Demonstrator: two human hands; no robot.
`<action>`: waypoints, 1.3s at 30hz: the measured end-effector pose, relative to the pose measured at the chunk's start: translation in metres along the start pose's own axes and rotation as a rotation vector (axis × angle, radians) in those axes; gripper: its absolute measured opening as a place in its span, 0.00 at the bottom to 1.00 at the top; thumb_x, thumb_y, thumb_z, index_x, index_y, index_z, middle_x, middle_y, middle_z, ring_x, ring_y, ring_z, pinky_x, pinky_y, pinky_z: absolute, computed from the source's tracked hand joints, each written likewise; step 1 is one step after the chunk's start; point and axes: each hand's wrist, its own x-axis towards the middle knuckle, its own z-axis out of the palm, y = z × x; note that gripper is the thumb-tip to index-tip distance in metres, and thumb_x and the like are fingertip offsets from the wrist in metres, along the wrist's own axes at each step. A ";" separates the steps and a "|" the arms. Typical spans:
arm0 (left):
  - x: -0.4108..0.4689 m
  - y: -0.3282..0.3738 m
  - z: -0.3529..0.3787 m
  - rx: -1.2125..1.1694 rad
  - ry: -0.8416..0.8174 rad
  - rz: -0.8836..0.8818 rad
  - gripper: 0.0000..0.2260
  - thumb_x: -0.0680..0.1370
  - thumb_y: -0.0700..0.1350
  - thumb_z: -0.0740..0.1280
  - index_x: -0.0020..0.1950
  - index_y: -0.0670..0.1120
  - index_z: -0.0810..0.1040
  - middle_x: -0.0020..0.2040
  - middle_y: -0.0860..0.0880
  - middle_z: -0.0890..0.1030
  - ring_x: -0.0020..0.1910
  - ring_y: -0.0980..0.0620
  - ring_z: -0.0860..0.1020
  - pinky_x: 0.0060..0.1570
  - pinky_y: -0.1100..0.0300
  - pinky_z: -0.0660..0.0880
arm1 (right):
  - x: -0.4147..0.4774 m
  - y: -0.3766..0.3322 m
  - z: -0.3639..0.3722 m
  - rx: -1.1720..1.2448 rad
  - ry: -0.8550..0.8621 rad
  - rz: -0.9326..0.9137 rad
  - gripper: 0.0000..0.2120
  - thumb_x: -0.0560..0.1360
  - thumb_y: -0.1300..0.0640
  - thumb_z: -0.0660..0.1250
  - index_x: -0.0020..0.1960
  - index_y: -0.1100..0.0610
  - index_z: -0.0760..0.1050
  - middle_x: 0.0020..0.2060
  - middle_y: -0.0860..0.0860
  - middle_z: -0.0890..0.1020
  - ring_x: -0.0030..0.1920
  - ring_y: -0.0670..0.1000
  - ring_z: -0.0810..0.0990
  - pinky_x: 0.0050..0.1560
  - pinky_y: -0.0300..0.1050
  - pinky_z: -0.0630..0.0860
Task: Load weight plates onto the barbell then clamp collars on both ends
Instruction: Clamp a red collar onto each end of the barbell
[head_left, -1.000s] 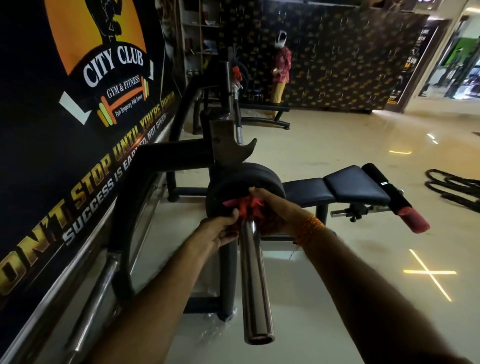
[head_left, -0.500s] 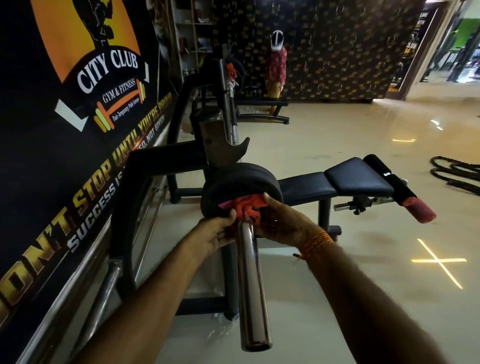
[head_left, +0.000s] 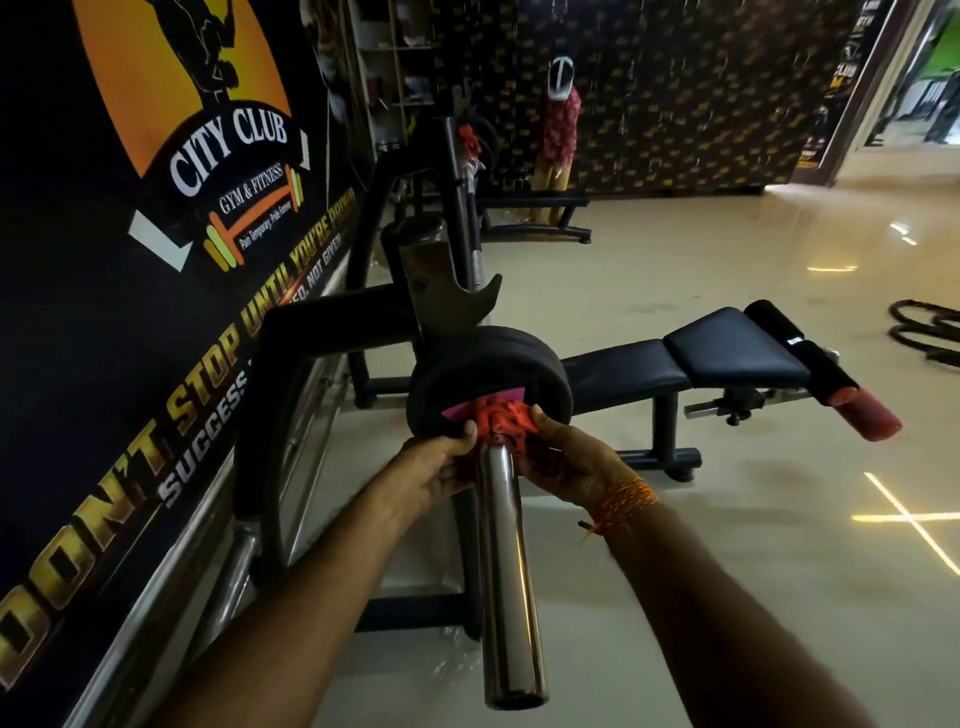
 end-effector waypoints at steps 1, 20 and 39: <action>-0.003 0.001 0.001 0.013 0.012 0.009 0.18 0.74 0.50 0.75 0.61 0.44 0.80 0.50 0.45 0.88 0.48 0.48 0.87 0.46 0.54 0.81 | -0.005 -0.002 0.002 -0.031 0.004 -0.019 0.19 0.77 0.50 0.72 0.62 0.60 0.76 0.51 0.60 0.85 0.52 0.59 0.84 0.59 0.55 0.80; -0.106 0.000 0.078 1.079 0.340 0.830 0.30 0.81 0.62 0.60 0.79 0.49 0.64 0.79 0.47 0.66 0.79 0.47 0.61 0.76 0.44 0.62 | -0.132 0.015 -0.048 -1.133 0.518 -1.002 0.22 0.85 0.43 0.54 0.74 0.49 0.70 0.71 0.50 0.75 0.71 0.50 0.71 0.62 0.44 0.68; -0.048 -0.107 0.409 1.252 -0.004 0.896 0.31 0.81 0.63 0.52 0.80 0.47 0.62 0.80 0.46 0.65 0.80 0.47 0.59 0.79 0.44 0.53 | -0.207 -0.062 -0.383 -1.329 0.871 -0.841 0.23 0.85 0.42 0.52 0.76 0.49 0.68 0.72 0.51 0.74 0.70 0.53 0.71 0.63 0.51 0.74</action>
